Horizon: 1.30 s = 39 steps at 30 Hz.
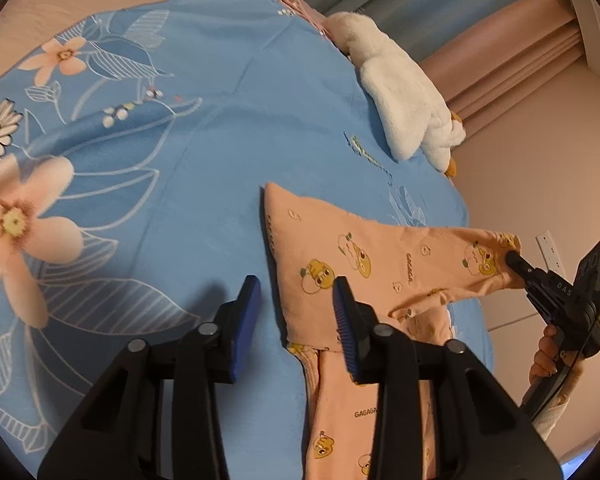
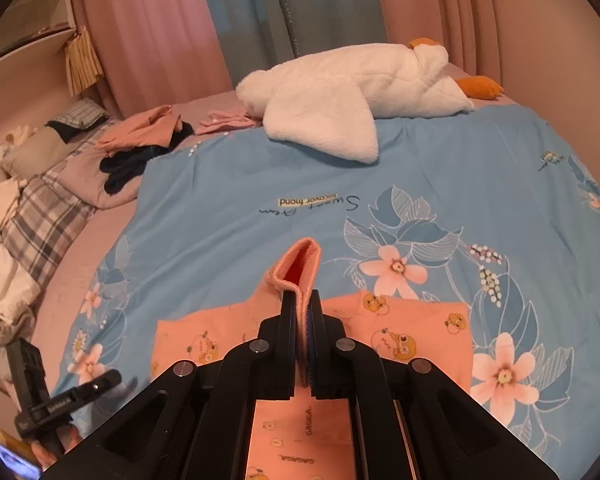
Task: Fold small clothes
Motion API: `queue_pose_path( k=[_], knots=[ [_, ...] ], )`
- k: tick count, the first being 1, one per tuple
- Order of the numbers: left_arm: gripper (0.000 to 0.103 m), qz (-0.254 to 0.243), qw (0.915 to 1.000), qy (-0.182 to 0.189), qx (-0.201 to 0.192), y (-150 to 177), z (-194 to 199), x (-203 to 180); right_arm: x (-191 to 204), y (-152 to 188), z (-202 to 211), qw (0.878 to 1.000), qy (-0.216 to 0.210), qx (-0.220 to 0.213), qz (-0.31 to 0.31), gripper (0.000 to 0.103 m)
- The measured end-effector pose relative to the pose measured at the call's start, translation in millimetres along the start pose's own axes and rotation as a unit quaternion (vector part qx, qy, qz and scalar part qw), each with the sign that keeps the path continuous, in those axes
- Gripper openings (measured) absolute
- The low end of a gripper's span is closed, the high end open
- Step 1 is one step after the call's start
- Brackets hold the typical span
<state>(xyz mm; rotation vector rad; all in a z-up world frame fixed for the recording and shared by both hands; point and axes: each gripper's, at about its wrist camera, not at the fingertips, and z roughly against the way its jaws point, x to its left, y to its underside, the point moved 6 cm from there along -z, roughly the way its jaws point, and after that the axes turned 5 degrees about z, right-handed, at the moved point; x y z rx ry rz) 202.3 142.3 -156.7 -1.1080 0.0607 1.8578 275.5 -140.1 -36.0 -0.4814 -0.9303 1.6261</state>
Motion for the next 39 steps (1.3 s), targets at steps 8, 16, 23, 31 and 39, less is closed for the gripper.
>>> queue_pose_path(
  k=[8,16,23,31,39],
  knots=[
    [0.033,-0.017,0.9992,-0.018,0.032,9,-21,-4,-5,2,-3,1.000,0.006,0.003,-0.004,0.006],
    [0.033,-0.023,0.9978,-0.029,0.055,16,-34,-4,-9,3,-4,1.000,0.008,0.004,-0.007,0.006],
    [0.033,-0.019,0.9969,-0.033,0.068,20,-42,-2,-10,3,-4,1.000,0.016,0.005,-0.001,0.006],
    [0.033,-0.019,0.9965,-0.037,0.072,22,-45,-1,-10,4,-6,1.000,0.017,0.007,-0.005,0.006],
    [0.033,-0.020,0.9964,-0.039,0.072,22,-46,-3,-11,4,-5,1.000,0.019,0.005,-0.007,0.006]
  ],
)
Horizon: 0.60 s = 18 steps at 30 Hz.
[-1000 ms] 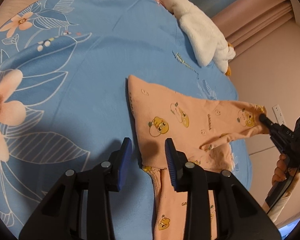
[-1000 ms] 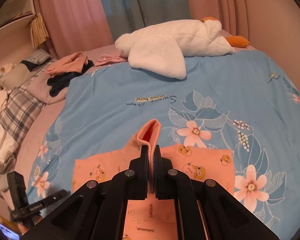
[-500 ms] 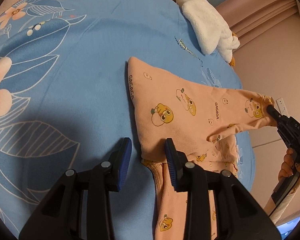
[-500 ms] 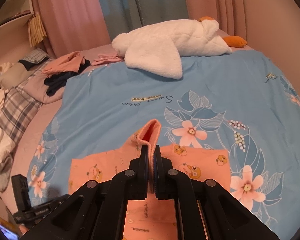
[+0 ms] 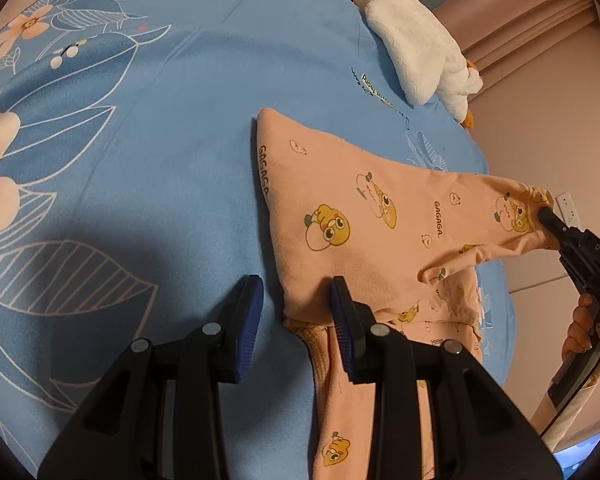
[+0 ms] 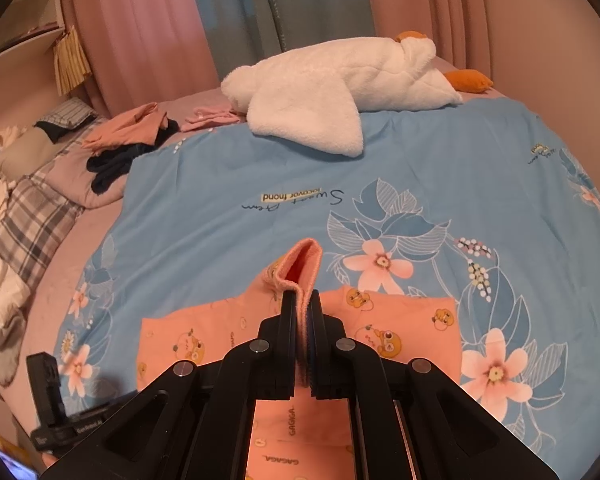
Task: Fold small clothes
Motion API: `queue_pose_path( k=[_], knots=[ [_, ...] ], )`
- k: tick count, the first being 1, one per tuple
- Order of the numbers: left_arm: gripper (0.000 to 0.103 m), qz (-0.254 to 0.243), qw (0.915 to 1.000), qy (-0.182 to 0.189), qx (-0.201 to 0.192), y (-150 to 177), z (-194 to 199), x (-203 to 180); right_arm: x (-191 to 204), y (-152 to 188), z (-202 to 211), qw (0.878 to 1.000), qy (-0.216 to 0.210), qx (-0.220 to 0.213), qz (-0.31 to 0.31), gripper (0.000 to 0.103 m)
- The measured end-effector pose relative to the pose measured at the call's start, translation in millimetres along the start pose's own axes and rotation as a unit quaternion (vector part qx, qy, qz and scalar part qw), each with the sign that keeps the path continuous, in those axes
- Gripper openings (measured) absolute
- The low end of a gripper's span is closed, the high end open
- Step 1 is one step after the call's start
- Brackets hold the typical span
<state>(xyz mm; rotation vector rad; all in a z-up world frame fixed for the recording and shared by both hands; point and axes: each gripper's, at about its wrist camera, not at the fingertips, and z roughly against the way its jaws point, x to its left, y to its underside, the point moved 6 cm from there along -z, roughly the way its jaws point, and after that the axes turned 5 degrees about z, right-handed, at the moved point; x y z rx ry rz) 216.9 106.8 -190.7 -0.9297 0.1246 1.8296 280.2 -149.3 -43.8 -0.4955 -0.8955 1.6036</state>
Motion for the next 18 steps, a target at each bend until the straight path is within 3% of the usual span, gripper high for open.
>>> queue_pose_path(
  k=[18],
  knots=[
    [0.033,0.001,0.9996,0.028,-0.005,0,13,-1,-10,0,3,1.000,0.010,-0.006,-0.005,0.006]
  ],
)
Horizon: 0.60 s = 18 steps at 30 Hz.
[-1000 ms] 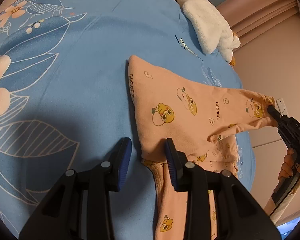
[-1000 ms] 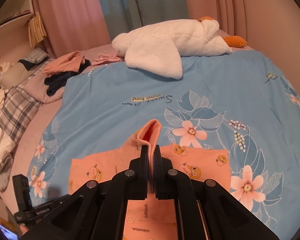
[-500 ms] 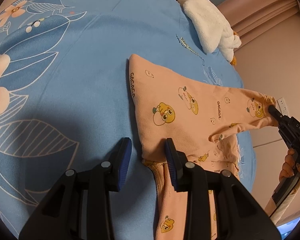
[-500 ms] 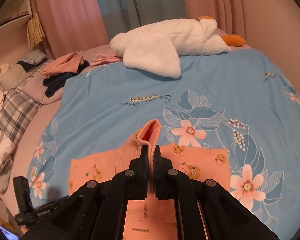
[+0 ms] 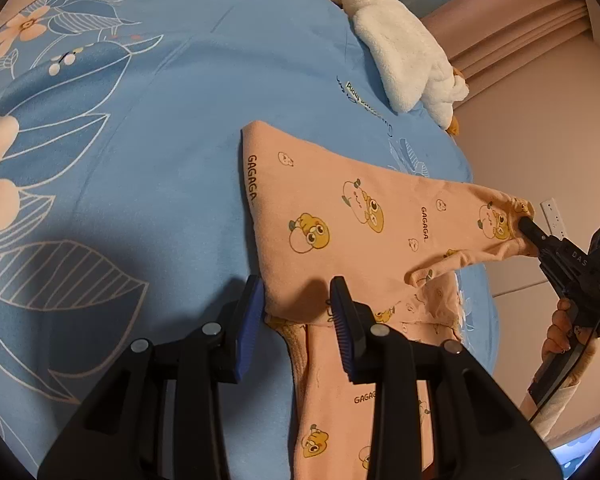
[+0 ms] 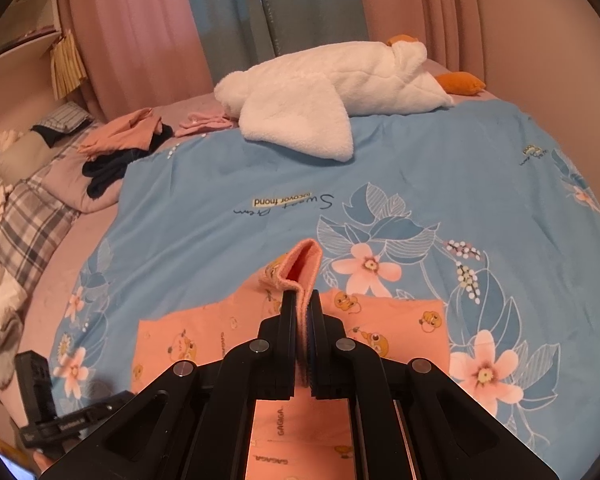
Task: Fold small clothes
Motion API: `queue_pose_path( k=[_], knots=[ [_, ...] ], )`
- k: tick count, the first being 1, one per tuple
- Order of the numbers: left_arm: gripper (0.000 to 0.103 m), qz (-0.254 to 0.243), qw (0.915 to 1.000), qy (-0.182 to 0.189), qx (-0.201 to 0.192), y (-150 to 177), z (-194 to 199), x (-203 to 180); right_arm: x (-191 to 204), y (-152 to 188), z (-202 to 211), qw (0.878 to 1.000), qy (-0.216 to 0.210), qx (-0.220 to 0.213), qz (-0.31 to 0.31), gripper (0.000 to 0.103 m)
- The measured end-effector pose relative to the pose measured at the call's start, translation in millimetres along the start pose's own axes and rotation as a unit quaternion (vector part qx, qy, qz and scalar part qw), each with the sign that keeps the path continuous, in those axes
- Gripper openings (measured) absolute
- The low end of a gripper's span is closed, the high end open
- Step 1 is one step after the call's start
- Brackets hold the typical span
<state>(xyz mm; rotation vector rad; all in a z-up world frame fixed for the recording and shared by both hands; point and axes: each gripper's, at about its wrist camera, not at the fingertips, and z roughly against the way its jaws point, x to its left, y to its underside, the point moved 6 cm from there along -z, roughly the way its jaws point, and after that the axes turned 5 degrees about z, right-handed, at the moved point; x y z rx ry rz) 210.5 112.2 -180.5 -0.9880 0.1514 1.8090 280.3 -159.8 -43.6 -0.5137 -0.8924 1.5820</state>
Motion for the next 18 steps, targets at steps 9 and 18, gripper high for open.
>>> queue_pose_path(
  k=[9,18],
  knots=[
    [0.033,0.002,1.0000,-0.008,-0.003,-1.4,1.7,0.5,-4.1,0.6,-2.3,1.000,0.000,0.003,-0.006,0.006],
    [0.033,-0.004,0.9998,-0.019,0.002,0.3,-2.8,-2.2,-7.3,7.4,-9.3,1.000,0.004,0.015,-0.009,0.006]
  ],
)
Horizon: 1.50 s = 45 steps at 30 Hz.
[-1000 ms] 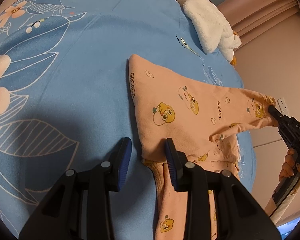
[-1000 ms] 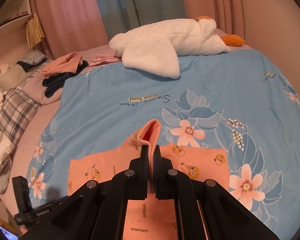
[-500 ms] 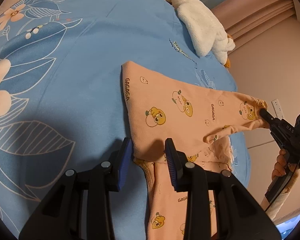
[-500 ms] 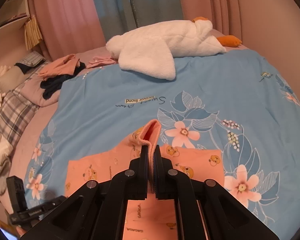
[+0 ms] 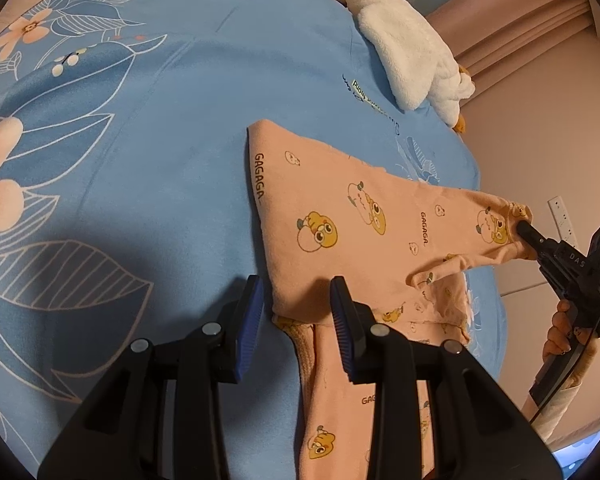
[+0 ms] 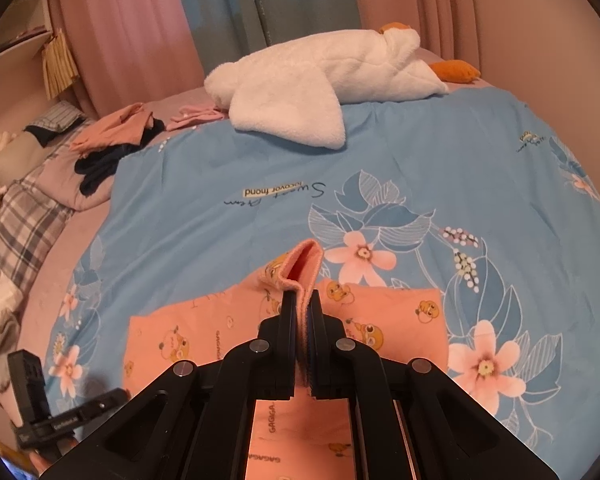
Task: Fold small clothes
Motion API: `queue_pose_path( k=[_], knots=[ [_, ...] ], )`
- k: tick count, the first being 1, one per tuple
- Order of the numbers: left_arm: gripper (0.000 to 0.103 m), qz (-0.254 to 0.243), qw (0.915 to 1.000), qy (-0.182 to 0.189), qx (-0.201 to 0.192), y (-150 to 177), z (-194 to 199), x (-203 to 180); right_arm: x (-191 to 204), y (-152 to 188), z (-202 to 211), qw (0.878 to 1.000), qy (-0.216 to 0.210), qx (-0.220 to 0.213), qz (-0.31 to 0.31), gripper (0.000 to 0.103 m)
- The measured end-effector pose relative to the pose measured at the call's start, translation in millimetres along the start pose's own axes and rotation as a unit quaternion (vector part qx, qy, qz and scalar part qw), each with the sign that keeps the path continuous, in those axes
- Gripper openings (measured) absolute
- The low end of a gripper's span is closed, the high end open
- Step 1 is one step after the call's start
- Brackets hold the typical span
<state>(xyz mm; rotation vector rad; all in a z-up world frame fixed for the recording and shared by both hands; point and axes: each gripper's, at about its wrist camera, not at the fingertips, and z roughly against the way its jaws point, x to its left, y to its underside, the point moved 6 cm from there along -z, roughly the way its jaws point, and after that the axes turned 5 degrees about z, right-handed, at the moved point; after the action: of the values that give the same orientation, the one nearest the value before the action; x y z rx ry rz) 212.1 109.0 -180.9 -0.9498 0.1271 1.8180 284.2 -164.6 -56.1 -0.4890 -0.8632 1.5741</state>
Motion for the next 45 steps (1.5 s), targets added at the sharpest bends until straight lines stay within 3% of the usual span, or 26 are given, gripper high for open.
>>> queue_pose_path(
  k=[45],
  knots=[
    [0.033,-0.009,0.9997,-0.021,0.001,0,-6,1,-37,37,-34,0.997,0.029,0.062,-0.044,0.006]
  ],
)
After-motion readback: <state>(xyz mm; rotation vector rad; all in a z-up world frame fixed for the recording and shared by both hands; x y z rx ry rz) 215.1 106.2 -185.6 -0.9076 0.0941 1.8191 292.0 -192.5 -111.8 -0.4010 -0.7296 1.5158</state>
